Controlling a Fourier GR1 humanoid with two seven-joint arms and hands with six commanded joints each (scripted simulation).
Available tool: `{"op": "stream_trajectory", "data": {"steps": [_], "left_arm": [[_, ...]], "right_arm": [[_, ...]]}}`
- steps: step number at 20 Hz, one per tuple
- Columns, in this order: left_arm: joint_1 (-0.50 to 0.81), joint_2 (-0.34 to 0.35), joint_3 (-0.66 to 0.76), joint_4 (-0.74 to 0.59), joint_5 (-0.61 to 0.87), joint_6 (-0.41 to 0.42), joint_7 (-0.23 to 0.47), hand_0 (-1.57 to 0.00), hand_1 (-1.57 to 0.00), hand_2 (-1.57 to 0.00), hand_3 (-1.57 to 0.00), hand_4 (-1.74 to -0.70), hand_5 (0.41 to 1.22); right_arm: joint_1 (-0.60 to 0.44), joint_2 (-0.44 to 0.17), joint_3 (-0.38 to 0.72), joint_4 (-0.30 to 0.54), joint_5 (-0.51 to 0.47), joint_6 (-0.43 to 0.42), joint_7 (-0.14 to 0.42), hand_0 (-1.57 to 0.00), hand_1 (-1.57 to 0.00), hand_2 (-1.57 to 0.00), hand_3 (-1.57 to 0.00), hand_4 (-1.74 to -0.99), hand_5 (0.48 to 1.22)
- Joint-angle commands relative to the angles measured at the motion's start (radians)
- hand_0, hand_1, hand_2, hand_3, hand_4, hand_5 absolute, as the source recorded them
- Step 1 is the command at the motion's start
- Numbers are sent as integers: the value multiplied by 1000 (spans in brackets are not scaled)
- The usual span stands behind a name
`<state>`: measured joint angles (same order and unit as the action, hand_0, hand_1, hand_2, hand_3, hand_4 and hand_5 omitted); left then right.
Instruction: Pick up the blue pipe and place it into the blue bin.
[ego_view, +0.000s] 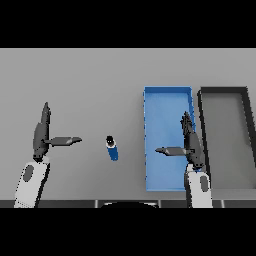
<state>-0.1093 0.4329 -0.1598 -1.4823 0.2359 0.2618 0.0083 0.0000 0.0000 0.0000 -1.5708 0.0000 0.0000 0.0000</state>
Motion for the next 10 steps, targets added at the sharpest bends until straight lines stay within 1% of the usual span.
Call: {"op": "stream_trajectory", "data": {"steps": [1, 6, 7, 8, 9, 10], "left_arm": [[0, -1, 0, -1, 0, 1, -5, 1, 1, 1, 1, -966, 593], [-6, 0, -3, -6, -2, 2, -4, 1, 1, 1, 1, -966, 593], [29, 61, -30, -11, -13, -94, -68, 1, 1, 1, 1, -966, 593], [42, 102, -42, -1, -18, -159, -105, 1, 1, 1, 1, -963, 592], [54, 132, -44, 14, -18, -203, -131, 1, 1, 1, 1, -960, 590], [58, 151, -45, 22, -19, -231, -154, 1, 1, 1, 1, -959, 590]], "right_arm": [[0, 0, 0, 0, -1, -1, 0, 1, 1, 1, 1, -1205, 629], [11, -1, 3, -10, -4, 5, -3, 1, 1, 1, 1, -1205, 629], [48, -76, 22, -52, 65, 18, -84, 1, 1, 1, 1, -1205, 629], [73, -110, 46, -76, 114, 24, -121, 1, 1, 1, 1, -1201, 628], [86, -128, 65, -98, 150, 24, -130, 1, 1, 1, 1, -1197, 627], [98, -133, 76, -106, 167, 25, -130, 1, 1, 1, 1, -1197, 626]]}}
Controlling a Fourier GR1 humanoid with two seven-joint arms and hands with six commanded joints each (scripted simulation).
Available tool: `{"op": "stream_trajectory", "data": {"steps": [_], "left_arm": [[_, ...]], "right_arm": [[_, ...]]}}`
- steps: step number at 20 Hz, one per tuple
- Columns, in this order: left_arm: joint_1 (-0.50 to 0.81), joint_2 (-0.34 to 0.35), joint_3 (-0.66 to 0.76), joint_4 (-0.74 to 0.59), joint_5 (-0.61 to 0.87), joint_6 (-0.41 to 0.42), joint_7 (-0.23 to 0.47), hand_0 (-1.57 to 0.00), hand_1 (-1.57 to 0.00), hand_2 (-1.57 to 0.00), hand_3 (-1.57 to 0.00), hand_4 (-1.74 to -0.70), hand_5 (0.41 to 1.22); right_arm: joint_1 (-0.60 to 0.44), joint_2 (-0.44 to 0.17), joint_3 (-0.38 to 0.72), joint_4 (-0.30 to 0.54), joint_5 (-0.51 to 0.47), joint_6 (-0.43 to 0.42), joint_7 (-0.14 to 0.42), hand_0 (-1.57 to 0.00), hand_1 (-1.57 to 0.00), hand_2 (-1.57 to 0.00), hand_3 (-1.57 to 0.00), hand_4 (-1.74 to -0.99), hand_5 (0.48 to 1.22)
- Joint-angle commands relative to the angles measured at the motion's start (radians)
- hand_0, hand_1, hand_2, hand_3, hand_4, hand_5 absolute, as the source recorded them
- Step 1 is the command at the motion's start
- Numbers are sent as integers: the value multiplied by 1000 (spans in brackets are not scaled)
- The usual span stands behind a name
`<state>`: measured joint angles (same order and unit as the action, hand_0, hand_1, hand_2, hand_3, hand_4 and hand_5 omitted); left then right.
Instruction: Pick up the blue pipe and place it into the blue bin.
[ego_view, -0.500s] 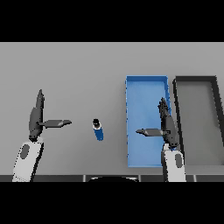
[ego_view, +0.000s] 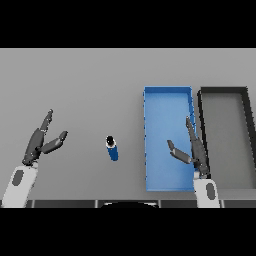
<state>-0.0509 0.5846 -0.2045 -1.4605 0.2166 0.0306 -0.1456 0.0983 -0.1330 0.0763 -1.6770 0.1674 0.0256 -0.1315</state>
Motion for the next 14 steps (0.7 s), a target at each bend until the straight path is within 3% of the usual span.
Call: {"op": "stream_trajectory", "data": {"steps": [1, 5, 8, 14], "left_arm": [[3, 9, -4, 2, -3, -15, -12, 1, 1, 1, 1, -959, 592], [12, 22, -22, -8, 22, -93, -43, 1, 1, 1, 1, -966, 594], [60, 86, -51, -97, 30, -161, -45, 1, 1, 1, 1, -1007, 561], [69, 31, -203, -183, -32, -221, 59, 1, 1, 1, 1, -1126, 485]], "right_arm": [[6, -13, -3, -7, 2, 5, 3, 1, 1, 1, 1, -1193, 622], [16, -15, 11, -31, 12, 9, 19, 1, 1, 1, 1, -1197, 621], [12, -25, 5, -26, 9, 13, 17, 1, 1, 1, 1, -1180, 617], [2, -17, 12, -20, 18, 10, 48, 1, 1, 1, 1, -1174, 618]]}}
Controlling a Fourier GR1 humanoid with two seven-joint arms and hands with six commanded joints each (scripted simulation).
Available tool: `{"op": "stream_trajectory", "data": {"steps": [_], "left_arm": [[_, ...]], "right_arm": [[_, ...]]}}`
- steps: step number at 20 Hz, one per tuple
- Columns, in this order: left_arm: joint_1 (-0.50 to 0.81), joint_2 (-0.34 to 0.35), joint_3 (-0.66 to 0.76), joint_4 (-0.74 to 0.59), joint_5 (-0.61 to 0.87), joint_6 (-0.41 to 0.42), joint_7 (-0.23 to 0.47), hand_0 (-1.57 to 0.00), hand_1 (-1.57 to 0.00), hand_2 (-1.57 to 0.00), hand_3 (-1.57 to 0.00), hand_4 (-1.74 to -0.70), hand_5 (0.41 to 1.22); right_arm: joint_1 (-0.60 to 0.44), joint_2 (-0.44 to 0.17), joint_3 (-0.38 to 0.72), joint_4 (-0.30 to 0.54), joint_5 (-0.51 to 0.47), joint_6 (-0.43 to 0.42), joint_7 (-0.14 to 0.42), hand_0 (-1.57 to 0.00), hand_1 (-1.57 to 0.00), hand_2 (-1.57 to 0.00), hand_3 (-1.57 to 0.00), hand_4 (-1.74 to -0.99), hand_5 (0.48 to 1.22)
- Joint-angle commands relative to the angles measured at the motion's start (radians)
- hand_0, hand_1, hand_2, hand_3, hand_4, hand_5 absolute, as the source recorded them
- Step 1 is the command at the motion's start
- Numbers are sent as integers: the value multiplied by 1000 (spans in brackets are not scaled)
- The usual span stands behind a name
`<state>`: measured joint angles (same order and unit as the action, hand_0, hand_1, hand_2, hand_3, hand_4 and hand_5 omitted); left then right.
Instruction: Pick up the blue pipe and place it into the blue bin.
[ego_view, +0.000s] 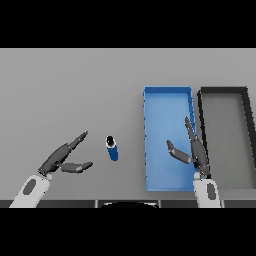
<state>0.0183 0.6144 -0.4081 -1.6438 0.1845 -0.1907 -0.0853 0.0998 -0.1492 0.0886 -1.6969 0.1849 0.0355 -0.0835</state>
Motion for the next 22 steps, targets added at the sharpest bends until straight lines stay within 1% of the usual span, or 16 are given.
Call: {"op": "stream_trajectory", "data": {"steps": [1, 2, 5, 6, 7, 8, 10, 13, 14, 15, 16, 18, 19, 20, 21, 22], "left_arm": [[0, -7, -15, -6, -17, 3, 5, 1, 1, 1, 1, -1132, 475], [-15, -27, -37, 7, -36, 2, 24, 1, 1, 1, 1, -1137, 464], [-17, -63, -78, 6, -58, -9, 22, 1, 1, 1, 1, -1144, 452], [-37, -96, -91, 25, -72, 3, 32, 1, 1, 1, 1, -1146, 451], [-57, -114, -96, 38, -74, 1, 34, 1, 1, 1, 1, -1147, 452], [-58, -132, -105, 49, -86, 7, 9, 1, 1, 1, 1, -1151, 456], [-81, -183, -119, 94, -106, 21, 7, 1, 1, 1, 1, -1155, 460], [-120, -237, -122, 134, -109, 34, -6, 1, 1, 1, 1, -1145, 460], [-136, -253, -124, 161, -114, 34, -6, 1, 1, 1, 1, -1134, 459], [-142, -270, -133, 181, -129, 40, -7, 1, 1, 1, 1, -1120, 456], [-160, -288, -143, 214, -158, 55, 7, 1, 1, 1, 1, -1098, 448], [-180, -308, -152, 246, -191, 79, 19, 1, 1, 1, 1, -1062, 425], [-180, -308, -154, 251, -194, 75, 6, 1, 1, 1, 1, -1051, 418], [-180, -328, -157, 264, -183, 68, -5, 1, 1, 1, 1, -1062, 420], [-187, -345, -157, 269, -170, 61, -10, 1, 1, 1, 1, -1078, 428], [-190, -363, -163, 283, -177, 67, -19, 1, 1, 1, 1, -1090, 441]], "right_arm": [[8, -4, -2, -11, -7, 5, -11, 1, 1, 1, 1, -1182, 618], [11, -3, 2, -17, -6, 8, -7, 1, 1, 1, 1, -1189, 619], [12, -1, -4, -15, -11, 5, -9, 1, 1, 1, 1, -1205, 618], [6, -1, -4, -12, -18, 12, -9, 1, 1, 1, 1, -1213, 625], [1, 14, 6, -4, -12, 8, -1, 1, 1, 1, 1, -1218, 627], [6, 6, -6, -13, -18, 5, 1, 1, 1, 1, 1, -1217, 626], [23, -4, -7, -27, -20, 12, 5, 1, 1, 1, 1, -1211, 622], [26, -4, -9, -30, -19, 9, 9, 1, 1, 1, 1, -1205, 625], [31, -5, -9, -26, -17, 9, -4, 1, 1, 1, 1, -1210, 631], [24, -7, -13, -25, -15, 5, -3, 1, 1, 1, 1, -1211, 634], [24, -4, -12, -20, -14, 3, -12, 1, 1, 1, 1, -1215, 637], [18, 0, -15, -20, -23, 4, -10, 1, 1, 1, 1, -1222, 642], [29, -1, -12, -21, -15, 2, -20, 1, 1, 1, 1, -1221, 645], [28, -6, -14, -19, -12, 2, -17, 1, 1, 1, 1, -1214, 645], [37, 6, 0, -23, 1, -3, -16, 1, 1, 1, 1, -1207, 646], [34, -6, -11, -18, 1, -5, -20, 1, 1, 1, 1, -1205, 649]]}}
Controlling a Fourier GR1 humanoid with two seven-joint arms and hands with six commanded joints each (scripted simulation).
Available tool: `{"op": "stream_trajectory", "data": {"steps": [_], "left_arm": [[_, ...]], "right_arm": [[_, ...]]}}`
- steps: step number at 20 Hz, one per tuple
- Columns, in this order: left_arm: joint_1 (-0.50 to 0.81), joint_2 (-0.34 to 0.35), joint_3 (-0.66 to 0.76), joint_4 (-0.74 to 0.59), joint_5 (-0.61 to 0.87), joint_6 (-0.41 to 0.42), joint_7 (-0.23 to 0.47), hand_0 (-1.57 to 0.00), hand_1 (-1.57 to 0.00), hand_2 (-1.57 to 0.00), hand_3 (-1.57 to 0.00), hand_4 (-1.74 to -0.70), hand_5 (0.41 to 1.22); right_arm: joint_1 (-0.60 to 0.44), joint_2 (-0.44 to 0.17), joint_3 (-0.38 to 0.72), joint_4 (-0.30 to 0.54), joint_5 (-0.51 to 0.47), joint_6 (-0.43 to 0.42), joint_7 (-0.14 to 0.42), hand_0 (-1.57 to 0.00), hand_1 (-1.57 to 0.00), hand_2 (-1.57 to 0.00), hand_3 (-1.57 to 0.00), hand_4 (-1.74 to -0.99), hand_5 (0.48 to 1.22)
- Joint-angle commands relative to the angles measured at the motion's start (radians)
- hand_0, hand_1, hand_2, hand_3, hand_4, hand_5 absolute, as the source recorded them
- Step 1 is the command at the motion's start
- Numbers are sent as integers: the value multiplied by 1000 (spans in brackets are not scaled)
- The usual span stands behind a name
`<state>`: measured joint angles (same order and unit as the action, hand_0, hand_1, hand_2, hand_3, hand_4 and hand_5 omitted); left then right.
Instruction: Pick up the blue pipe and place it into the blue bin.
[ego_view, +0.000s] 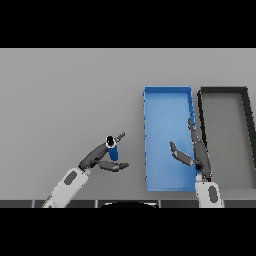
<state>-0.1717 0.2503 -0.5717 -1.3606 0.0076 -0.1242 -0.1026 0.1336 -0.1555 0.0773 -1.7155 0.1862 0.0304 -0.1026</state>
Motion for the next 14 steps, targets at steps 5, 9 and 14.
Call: {"op": "stream_trajectory", "data": {"steps": [5, 9, 14], "left_arm": [[-9, -65, 34, 29, 73, -7, -32, -125, -319, -485, -535, -1281, 735], [7, -75, 30, 14, 87, -21, -38, -951, -1047, -1119, -1119, -1544, 1022], [26, -96, 7, -20, 34, 22, -74, -1368, -1399, -1423, -1417, -1501, 1156]], "right_arm": [[-2, 2, 2, -5, -5, 4, -4, 1, 1, 1, 1, -1220, 656], [2, -1, 0, -2, -18, 18, -11, 1, 1, 1, 1, -1227, 660], [-15, -5, -14, 3, -41, 24, 14, 1, 1, 1, 1, -1221, 638]]}}
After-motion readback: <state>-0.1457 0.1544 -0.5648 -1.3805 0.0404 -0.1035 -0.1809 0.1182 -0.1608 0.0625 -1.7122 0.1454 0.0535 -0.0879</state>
